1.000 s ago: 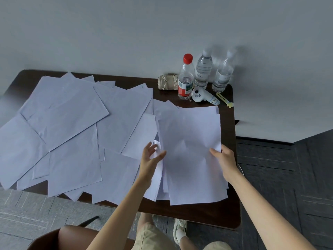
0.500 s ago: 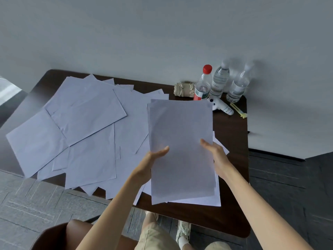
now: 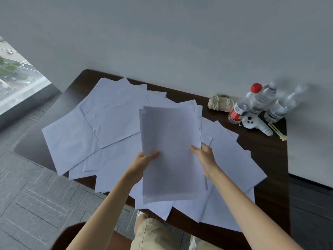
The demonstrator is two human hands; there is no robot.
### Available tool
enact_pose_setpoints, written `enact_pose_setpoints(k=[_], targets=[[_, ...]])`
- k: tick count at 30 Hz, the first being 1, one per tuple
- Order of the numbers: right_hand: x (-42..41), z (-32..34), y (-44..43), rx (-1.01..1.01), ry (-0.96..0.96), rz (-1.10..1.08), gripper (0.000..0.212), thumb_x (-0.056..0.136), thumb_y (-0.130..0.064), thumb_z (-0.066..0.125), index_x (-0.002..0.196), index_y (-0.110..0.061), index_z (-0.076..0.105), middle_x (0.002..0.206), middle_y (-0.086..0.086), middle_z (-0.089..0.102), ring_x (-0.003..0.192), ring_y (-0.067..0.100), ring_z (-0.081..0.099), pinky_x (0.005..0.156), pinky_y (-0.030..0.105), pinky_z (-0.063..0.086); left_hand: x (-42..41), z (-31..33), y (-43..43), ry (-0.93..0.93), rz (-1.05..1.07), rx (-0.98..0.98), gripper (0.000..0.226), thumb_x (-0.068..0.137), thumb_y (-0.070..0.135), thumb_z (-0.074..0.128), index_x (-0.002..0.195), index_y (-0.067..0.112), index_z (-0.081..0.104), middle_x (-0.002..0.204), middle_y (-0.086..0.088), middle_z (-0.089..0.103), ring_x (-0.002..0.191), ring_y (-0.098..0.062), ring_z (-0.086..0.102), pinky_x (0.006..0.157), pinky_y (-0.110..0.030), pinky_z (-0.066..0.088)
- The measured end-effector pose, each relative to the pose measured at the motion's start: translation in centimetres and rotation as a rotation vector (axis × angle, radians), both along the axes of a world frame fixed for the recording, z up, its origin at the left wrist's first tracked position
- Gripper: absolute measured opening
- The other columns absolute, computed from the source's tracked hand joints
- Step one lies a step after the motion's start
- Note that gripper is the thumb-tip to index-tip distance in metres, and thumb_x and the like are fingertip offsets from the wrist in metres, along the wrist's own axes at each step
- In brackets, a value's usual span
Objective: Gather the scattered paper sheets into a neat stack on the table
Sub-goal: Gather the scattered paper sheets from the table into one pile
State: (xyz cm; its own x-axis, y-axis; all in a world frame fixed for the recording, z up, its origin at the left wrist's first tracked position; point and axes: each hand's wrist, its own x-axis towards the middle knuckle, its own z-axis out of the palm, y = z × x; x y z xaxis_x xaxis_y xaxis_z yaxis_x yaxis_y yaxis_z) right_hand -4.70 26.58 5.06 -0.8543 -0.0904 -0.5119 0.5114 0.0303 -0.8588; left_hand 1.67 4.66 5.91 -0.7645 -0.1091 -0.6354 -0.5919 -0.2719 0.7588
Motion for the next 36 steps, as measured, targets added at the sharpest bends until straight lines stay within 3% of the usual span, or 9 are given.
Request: enact_pose_setpoints(k=[7, 10, 16, 19, 26, 31, 32, 33, 36], targets=[[-3.8, -0.9, -12.1, 0.074, -0.073, -0.026, 0.02, 0.085, -0.013, 0.063, 0.091, 0.006, 0.062, 0.091, 0.018, 0.069, 0.079, 0.035, 0.062, 0.08, 0.04, 0.053, -5.2, -1.8, -12.6, -0.021, -0.01, -0.071, 0.011, 0.091, 0.01, 0.065, 0.094, 0.001, 0.072, 0.085, -0.014, 0.073, 0.069, -0.023, 0.071, 0.065, -0.033, 0.061], [-5.2, -1.4, -17.4, 0.119, -0.12, -0.074, 0.026, 0.082, -0.009, 0.065, 0.066, -0.008, 0.045, 0.066, 0.007, 0.042, 0.065, 0.019, 0.038, 0.059, 0.028, 0.031, -7.7, -2.4, -17.9, -0.036, -0.026, -0.157, 0.007, 0.09, 0.008, 0.067, 0.087, 0.004, 0.071, 0.071, -0.006, 0.073, 0.06, -0.018, 0.069, 0.058, -0.029, 0.059], [-6.7, -4.4, -25.2, 0.238, -0.248, -0.149, 0.025, 0.052, -0.027, 0.066, 0.069, -0.015, 0.053, 0.066, 0.005, 0.046, 0.064, 0.016, 0.041, 0.062, 0.03, 0.032, -13.0, -4.6, -26.6, 0.035, -0.112, -0.436, 0.011, 0.081, 0.009, 0.077, 0.089, 0.007, 0.069, 0.076, -0.008, 0.07, 0.063, -0.02, 0.065, 0.062, -0.033, 0.056], [-6.8, -4.8, -28.0, 0.308, -0.324, -0.213, 0.025, 0.055, -0.027, 0.069, 0.066, -0.017, 0.049, 0.063, 0.004, 0.045, 0.06, 0.015, 0.04, 0.062, 0.028, 0.033, -16.3, -5.6, -29.3, 0.102, -0.245, -0.642, 0.012, 0.083, 0.013, 0.077, 0.083, 0.008, 0.066, 0.07, -0.005, 0.064, 0.061, -0.017, 0.057, 0.06, -0.032, 0.047], [-7.3, -5.0, -31.5, 0.35, -0.395, -0.37, 0.023, 0.073, -0.009, 0.067, 0.052, -0.008, 0.057, 0.049, 0.006, 0.058, 0.048, 0.022, 0.053, 0.059, 0.035, 0.049, -23.4, -6.4, -30.5, 0.159, -0.633, -0.92, 0.016, 0.09, 0.03, 0.066, 0.087, 0.014, 0.066, 0.077, -0.007, 0.059, 0.075, -0.028, 0.056, 0.064, -0.036, 0.041], [-7.2, -6.2, -32.1, 0.404, -0.436, -0.437, 0.025, 0.073, -0.011, 0.068, 0.076, 0.012, 0.061, 0.066, 0.018, 0.051, 0.061, 0.031, 0.048, 0.064, 0.03, 0.045, -25.7, -7.4, -29.7, 0.265, -0.838, -1.089, 0.026, 0.092, 0.034, 0.064, 0.101, 0.01, 0.068, 0.112, -0.008, 0.051, 0.114, -0.027, 0.043, 0.074, -0.033, 0.036], [-7.2, -6.5, -32.2, 0.414, -0.435, -0.461, 0.023, 0.075, -0.009, 0.068, 0.073, 0.011, 0.058, 0.067, 0.022, 0.049, 0.104, 0.042, 0.055, 0.064, 0.03, 0.045, -25.9, -7.8, -29.6, 0.257, -0.861, -1.097, 0.028, 0.091, 0.035, 0.066, 0.105, 0.011, 0.067, 0.115, -0.008, 0.049, 0.118, -0.026, 0.041, 0.075, -0.033, 0.036], [-7.2, -6.7, -32.4, 0.407, -0.44, -0.495, 0.021, 0.074, -0.008, 0.07, 0.068, 0.003, 0.052, 0.067, 0.018, 0.046, 0.08, 0.009, 0.038, 0.063, 0.029, 0.043, -25.9, -7.9, -29.6, 0.246, -0.892, -1.107, 0.031, 0.09, 0.037, 0.066, 0.11, 0.012, 0.066, 0.118, -0.008, 0.047, 0.12, -0.026, 0.039, 0.075, -0.033, 0.036], [-7.6, -7.2, -32.7, 0.306, -0.506, -0.701, 0.025, 0.067, -0.008, 0.076, 0.076, -0.006, 0.053, 0.075, 0.01, 0.051, 0.062, 0.018, 0.044, 0.063, 0.036, 0.055, -25.7, -8.4, -29.4, 0.236, -1.003, -1.171, 0.048, 0.089, 0.041, 0.067, 0.125, 0.012, 0.055, 0.124, -0.009, 0.045, 0.121, -0.029, 0.04, 0.081, -0.037, 0.039]])
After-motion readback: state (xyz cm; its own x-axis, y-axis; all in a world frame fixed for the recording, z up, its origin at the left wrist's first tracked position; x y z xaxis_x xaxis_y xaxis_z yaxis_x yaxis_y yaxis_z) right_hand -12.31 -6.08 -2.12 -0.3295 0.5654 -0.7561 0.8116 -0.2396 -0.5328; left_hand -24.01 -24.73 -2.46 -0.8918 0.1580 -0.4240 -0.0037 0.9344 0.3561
